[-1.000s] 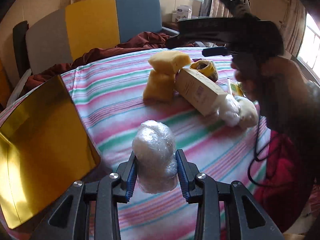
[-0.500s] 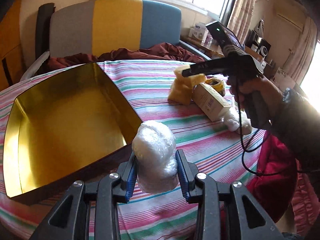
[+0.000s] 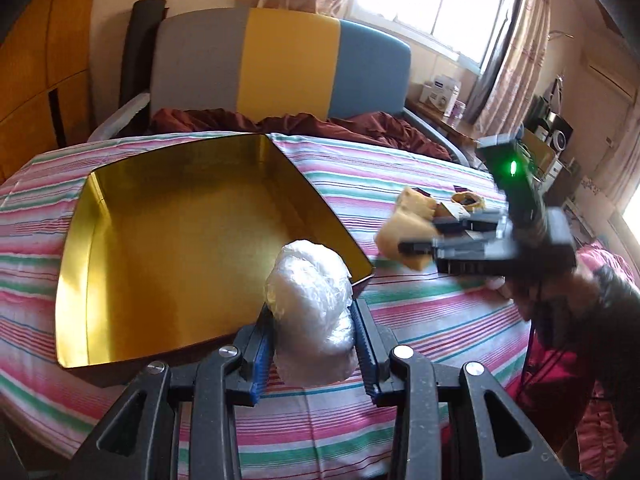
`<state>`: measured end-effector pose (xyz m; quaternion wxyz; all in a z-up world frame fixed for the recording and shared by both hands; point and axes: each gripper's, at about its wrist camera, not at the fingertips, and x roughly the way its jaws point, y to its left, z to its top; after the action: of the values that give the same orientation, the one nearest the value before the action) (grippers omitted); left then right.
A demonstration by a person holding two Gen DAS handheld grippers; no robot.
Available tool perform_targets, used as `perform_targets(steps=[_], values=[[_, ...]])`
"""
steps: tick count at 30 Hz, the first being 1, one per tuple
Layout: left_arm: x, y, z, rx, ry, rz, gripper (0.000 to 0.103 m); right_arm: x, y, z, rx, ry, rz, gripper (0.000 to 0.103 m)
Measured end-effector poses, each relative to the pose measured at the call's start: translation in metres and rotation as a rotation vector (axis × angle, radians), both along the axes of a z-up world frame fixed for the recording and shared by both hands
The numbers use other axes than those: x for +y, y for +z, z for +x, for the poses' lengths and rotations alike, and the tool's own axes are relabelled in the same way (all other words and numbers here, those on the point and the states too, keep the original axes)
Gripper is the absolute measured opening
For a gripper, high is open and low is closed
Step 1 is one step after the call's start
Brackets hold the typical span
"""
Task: Organize objects
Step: 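Lower the wrapped ball into the gold tray and open the left gripper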
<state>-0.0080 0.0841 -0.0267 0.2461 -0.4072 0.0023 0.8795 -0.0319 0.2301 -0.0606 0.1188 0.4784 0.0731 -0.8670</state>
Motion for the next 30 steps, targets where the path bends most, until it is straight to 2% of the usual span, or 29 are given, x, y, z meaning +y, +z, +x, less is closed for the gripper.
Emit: perform_targets(steps=[2,6,14,18,23,28,30], values=[[-0.008,0.0,0.0,0.001,0.027,-0.004,0.036,0.0,-0.016,0.004,-0.022,0.001,0.003,0.049],[-0.035,0.001,-0.009,-0.011,0.102,0.017,0.036,0.015,-0.016,0.003,-0.032,-0.042,-0.071,0.049],[-0.092,0.006,-0.043,-0.03,0.273,0.03,0.036,0.012,-0.015,0.003,-0.023,-0.032,-0.031,0.049],[-0.103,0.004,-0.06,-0.029,0.289,-0.029,0.036,0.008,-0.015,0.003,-0.016,-0.027,-0.011,0.049],[-0.102,0.005,-0.089,-0.006,0.26,-0.093,0.036,0.008,-0.015,0.005,-0.01,-0.024,0.002,0.049],[-0.103,-0.008,-0.138,-0.049,0.27,-0.163,0.036,0.007,-0.015,0.005,-0.008,-0.021,0.009,0.049],[-0.108,-0.014,-0.161,-0.088,0.274,-0.163,0.036,0.007,-0.015,0.005,-0.007,-0.019,0.012,0.049]])
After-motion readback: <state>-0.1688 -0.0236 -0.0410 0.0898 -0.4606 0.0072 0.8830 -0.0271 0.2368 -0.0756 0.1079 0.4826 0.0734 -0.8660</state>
